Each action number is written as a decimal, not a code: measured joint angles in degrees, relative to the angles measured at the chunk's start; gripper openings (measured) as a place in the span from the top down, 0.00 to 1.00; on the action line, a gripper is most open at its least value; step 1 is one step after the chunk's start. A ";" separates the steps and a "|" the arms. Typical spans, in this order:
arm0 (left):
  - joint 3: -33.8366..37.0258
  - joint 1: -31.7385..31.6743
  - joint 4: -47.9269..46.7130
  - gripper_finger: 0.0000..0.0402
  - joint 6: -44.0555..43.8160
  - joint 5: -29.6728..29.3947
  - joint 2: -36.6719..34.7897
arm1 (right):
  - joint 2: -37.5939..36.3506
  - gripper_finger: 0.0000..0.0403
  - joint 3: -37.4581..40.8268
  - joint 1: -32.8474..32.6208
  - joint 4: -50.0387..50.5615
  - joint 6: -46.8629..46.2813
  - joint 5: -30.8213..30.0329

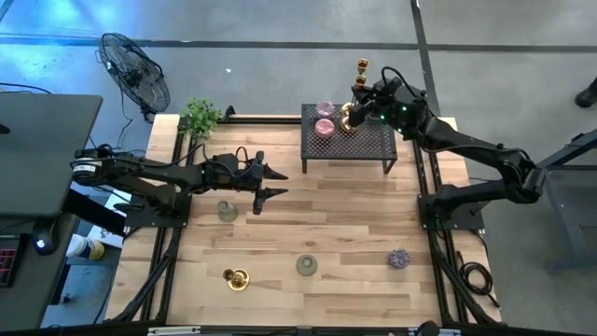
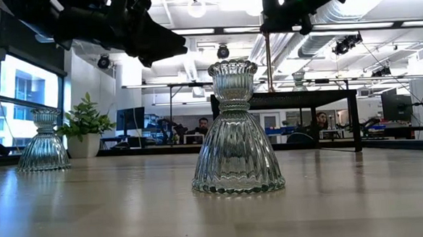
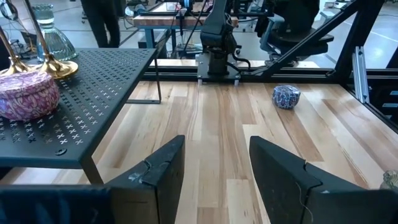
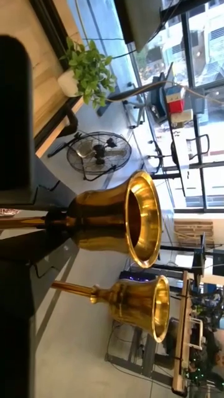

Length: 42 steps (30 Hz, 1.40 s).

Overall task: Pick & Place candle stick holders
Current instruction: Put the top gold candle holder on the shelf aligned with the other gold candle holder

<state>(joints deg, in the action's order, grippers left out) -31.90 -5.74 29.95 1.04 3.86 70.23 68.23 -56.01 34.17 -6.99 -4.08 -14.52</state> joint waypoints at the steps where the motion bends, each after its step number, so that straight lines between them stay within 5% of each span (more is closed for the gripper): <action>1: 0.00 0.00 -0.02 0.57 0.00 0.00 -0.01 | 0.00 0.91 0.00 0.06 0.06 -0.18 -0.01; 42: -0.02 0.00 -0.07 0.57 0.00 -0.48 0.03 | 2.16 0.86 0.00 2.93 -1.02 -1.78 3.16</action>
<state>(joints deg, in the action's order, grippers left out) -31.92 -5.74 29.89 1.04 3.38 70.26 70.39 -56.01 37.10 -8.01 -5.86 -11.36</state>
